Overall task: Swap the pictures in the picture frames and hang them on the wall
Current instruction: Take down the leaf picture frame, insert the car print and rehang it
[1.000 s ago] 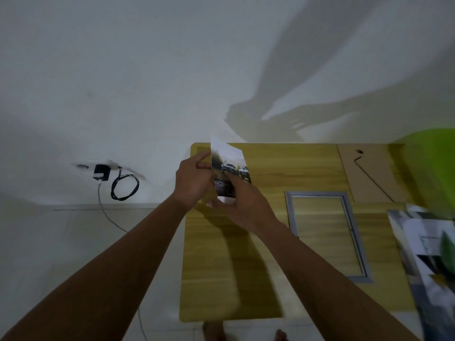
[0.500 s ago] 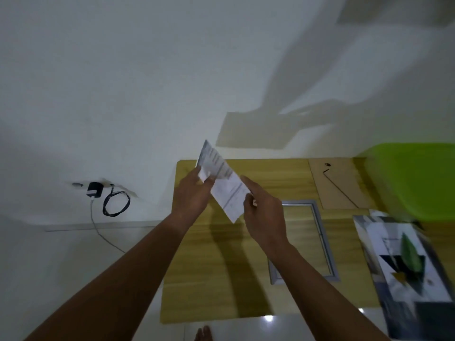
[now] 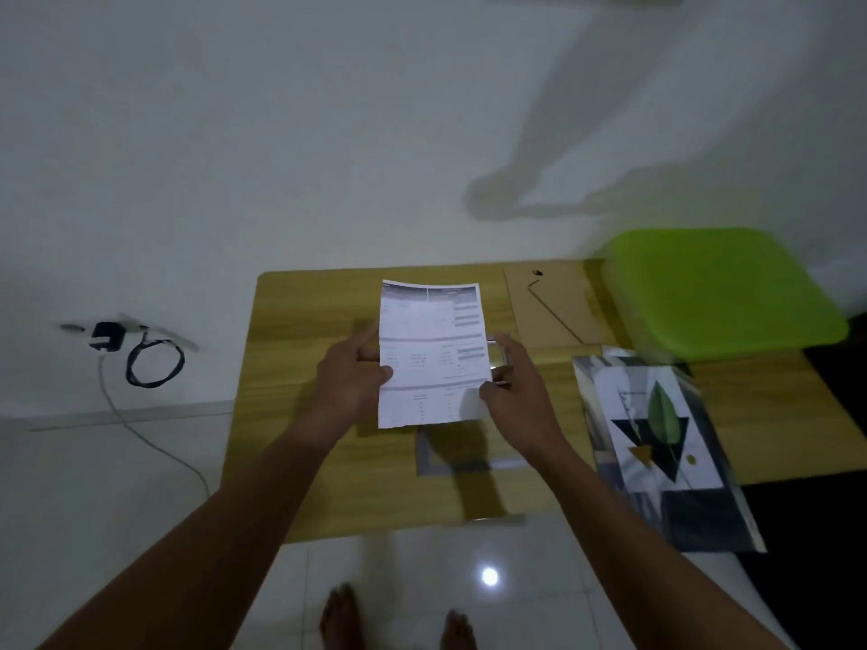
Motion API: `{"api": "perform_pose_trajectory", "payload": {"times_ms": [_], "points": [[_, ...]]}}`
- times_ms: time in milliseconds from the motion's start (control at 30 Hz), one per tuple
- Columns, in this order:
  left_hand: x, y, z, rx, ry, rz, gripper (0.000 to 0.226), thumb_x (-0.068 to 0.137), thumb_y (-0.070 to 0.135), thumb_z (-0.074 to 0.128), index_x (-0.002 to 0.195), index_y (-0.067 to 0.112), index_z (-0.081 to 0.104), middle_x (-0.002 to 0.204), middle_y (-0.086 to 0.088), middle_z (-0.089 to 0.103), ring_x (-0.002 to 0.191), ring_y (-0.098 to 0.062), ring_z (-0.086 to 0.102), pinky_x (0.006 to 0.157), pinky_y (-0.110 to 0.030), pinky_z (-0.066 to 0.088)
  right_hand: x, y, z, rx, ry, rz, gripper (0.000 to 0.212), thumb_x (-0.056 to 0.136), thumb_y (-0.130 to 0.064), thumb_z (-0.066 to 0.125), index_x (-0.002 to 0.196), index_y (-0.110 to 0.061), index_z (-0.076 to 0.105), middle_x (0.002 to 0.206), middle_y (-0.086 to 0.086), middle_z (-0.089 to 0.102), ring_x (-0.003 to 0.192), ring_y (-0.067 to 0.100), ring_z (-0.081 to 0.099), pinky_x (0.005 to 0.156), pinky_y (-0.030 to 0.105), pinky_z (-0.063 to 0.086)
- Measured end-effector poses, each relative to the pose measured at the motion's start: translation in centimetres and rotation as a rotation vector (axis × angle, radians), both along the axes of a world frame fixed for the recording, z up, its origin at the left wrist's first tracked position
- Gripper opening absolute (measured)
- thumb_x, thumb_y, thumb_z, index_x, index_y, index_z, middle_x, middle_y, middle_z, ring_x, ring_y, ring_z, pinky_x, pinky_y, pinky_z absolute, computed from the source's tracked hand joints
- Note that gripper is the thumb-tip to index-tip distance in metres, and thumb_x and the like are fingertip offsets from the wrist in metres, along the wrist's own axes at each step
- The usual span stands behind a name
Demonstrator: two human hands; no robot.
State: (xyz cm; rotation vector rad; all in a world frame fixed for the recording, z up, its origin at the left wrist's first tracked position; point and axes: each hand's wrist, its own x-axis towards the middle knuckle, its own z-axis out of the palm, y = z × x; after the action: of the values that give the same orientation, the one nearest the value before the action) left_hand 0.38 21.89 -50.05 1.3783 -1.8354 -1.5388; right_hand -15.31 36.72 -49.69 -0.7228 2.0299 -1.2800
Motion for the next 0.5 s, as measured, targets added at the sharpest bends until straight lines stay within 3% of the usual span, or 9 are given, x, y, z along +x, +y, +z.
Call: {"api": "perform_pose_trajectory", "payload": {"times_ms": [133,233,300,400,500], "points": [[-1.9,2.8,-1.6,-0.045,-0.006,-0.031,0.073,0.078,-0.003,0.065,0.137,0.038,0.050,0.095,0.008,0.072,0.090,-0.010,0.069,0.085,-0.045,0.057,-2.9,1.5,-1.8,0.038,0.067,-0.009,0.053,0.091,-0.002,0.057,0.134,-0.031,0.050,0.094,-0.008,0.061,0.084,0.012,0.061,0.064,0.021,0.047],[-3.1,4.4,-3.2,-0.064,-0.012,-0.040,0.076,0.077,-0.003,0.065,0.136,0.043,0.049,0.089,0.004,0.070,0.084,-0.015,0.070,0.081,-0.045,0.058,-4.3,2.3,-3.3,0.083,0.108,0.024,0.058,0.089,0.000,0.059,0.138,-0.028,0.049,0.100,-0.006,0.062,0.089,0.009,0.060,0.064,0.017,0.043],[-3.8,5.0,-4.3,-0.149,-0.059,-0.075,0.078,0.075,-0.003,0.064,0.136,0.044,0.048,0.083,0.003,0.069,0.080,-0.015,0.068,0.078,-0.030,0.056,-5.0,2.7,-4.3,0.131,0.144,0.064,0.057,0.088,0.002,0.056,0.137,-0.027,0.052,0.108,-0.006,0.063,0.096,0.012,0.059,0.069,0.017,0.043],[-4.7,5.6,-5.4,-0.253,-0.143,-0.154,0.079,0.073,-0.005,0.064,0.137,0.039,0.051,0.076,0.006,0.066,0.072,-0.009,0.062,0.063,-0.007,0.041,-5.5,3.1,-5.8,0.172,0.193,0.124,0.050,0.087,0.005,0.054,0.127,-0.024,0.060,0.112,-0.007,0.065,0.100,0.011,0.058,0.072,0.016,0.044],[-5.3,5.5,-6.5,-0.283,-0.223,-0.190,0.076,0.071,-0.005,0.064,0.135,0.036,0.053,0.075,0.005,0.065,0.074,-0.014,0.061,0.061,-0.013,0.041,-5.8,3.5,-7.3,0.220,0.238,0.182,0.042,0.087,0.003,0.054,0.121,-0.020,0.062,0.109,-0.008,0.065,0.097,0.010,0.057,0.071,0.012,0.043]]}}
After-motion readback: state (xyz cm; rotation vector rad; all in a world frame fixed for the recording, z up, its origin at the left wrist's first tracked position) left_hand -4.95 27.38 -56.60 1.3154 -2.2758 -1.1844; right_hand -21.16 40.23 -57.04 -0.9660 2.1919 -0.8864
